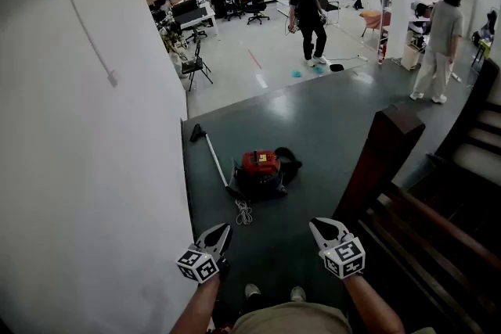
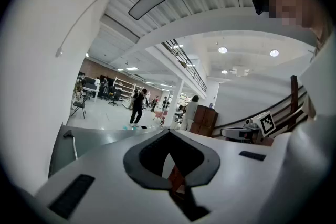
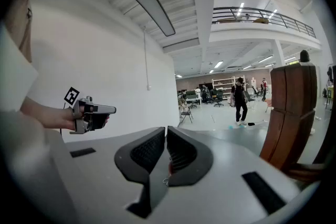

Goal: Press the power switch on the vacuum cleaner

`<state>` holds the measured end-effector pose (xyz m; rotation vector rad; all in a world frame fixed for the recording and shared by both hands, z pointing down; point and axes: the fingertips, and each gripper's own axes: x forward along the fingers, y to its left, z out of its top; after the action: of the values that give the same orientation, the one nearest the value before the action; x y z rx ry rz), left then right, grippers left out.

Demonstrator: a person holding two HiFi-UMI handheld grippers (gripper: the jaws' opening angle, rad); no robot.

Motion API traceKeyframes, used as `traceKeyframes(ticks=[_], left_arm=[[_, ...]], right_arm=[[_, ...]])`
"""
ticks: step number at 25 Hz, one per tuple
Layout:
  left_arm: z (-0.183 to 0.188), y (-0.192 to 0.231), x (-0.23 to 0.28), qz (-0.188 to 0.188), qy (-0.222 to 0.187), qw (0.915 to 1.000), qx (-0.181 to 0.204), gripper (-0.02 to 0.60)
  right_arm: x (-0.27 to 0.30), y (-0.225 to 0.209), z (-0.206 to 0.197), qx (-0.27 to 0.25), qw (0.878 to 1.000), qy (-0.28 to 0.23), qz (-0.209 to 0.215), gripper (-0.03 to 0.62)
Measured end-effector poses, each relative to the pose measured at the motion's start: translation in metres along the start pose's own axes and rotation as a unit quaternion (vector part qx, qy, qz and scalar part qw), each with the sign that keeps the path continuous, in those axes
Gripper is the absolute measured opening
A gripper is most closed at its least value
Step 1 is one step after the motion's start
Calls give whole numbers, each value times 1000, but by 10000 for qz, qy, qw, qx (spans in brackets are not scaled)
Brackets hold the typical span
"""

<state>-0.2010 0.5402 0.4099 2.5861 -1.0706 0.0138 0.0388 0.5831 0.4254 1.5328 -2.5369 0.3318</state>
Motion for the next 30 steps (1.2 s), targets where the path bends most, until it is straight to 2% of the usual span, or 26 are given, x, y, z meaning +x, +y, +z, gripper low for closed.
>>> traceKeyframes(ticks=[9, 15, 22, 30], left_arm=[[-9, -25, 22, -121, 8, 9999, 20, 5], [-12, -21, 28, -144, 68, 9999, 11, 5], [-14, -19, 39, -145, 228, 9996, -62, 5], [-12, -17, 57, -100, 136, 9996, -232, 5]], right_arm=[[-17, -20, -14, 92, 9999, 87, -19, 25], [-17, -16, -13, 464, 9985, -56, 287, 28], [-25, -25, -5, 282, 9995, -21, 169, 28], [4, -47, -12, 375, 9987, 9, 354, 40]])
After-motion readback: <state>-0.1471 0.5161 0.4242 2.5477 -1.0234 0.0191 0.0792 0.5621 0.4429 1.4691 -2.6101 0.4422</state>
